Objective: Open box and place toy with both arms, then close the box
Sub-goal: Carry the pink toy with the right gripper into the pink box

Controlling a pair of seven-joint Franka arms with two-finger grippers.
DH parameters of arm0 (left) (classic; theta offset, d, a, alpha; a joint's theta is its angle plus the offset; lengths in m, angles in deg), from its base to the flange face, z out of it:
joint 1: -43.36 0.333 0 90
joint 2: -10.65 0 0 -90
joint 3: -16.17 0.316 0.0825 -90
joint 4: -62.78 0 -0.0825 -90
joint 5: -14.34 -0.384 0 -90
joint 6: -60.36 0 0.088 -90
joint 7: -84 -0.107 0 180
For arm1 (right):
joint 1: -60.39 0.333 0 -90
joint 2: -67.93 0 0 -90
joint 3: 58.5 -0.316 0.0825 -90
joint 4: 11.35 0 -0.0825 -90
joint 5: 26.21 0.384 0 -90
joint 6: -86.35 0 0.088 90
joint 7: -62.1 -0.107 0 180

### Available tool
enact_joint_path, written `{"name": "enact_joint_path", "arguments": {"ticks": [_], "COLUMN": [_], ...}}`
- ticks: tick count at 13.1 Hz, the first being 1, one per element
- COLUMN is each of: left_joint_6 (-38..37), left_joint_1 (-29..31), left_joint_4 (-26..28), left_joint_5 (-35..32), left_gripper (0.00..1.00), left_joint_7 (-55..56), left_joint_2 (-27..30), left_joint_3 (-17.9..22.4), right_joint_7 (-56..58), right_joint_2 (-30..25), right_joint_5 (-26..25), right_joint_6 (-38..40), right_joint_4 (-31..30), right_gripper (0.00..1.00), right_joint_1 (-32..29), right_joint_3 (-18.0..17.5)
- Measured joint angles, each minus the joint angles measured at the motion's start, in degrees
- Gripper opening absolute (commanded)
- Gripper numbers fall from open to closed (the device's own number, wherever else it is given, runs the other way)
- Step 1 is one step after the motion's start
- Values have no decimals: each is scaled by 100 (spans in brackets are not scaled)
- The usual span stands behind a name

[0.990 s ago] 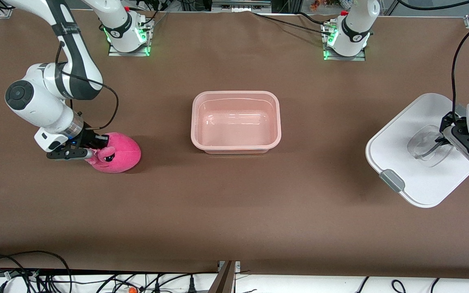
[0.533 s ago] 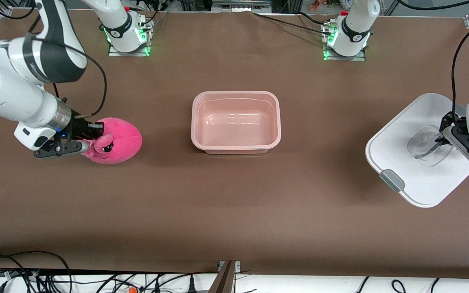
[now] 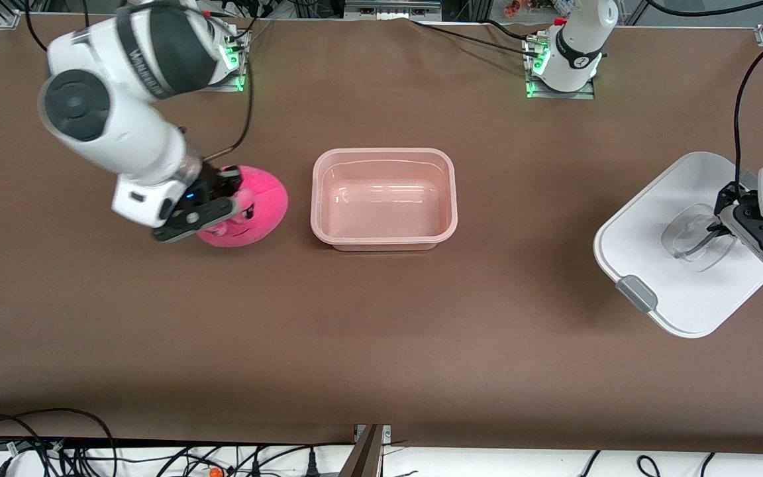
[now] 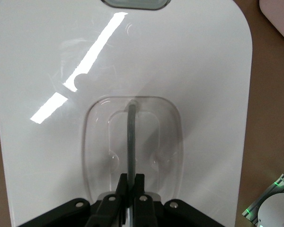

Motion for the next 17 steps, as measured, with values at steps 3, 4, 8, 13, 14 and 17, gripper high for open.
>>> {"name": "enact_joint_path", "arguments": {"ticks": [3, 4, 8, 13, 14, 17], "left_joint_6": [-2, -3, -5, -6, -6, -6], "left_joint_1": [0, 0, 1, 1, 1, 1], "left_joint_4": [0, 0, 0, 0, 0, 0], "left_joint_5": [0, 0, 1, 1, 1, 1], "left_gripper": [0, 0, 0, 0, 0, 0], "left_joint_7": [0, 0, 0, 0, 0, 0], "left_joint_2": [0, 0, 0, 0, 0, 0], "left_joint_3": [-2, -3, -4, -5, -5, -5], "right_joint_7": [15, 16, 56, 704, 914, 1245], "right_joint_2": [280, 373, 779, 1480, 1559, 1768], "right_joint_5": [-78, -167, -714, -1487, -1527, -1699], "right_joint_6": [818, 1001, 1113, 1112, 1112, 1113], "right_joint_4": [793, 1035, 1455, 1845, 1935, 2173], "right_gripper": [0, 0, 0, 0, 0, 0], "right_joint_1": [597, 834, 1835, 2464, 2462, 2511], "right_joint_3": [-7, -10, -15, -3, 26, 54]}}
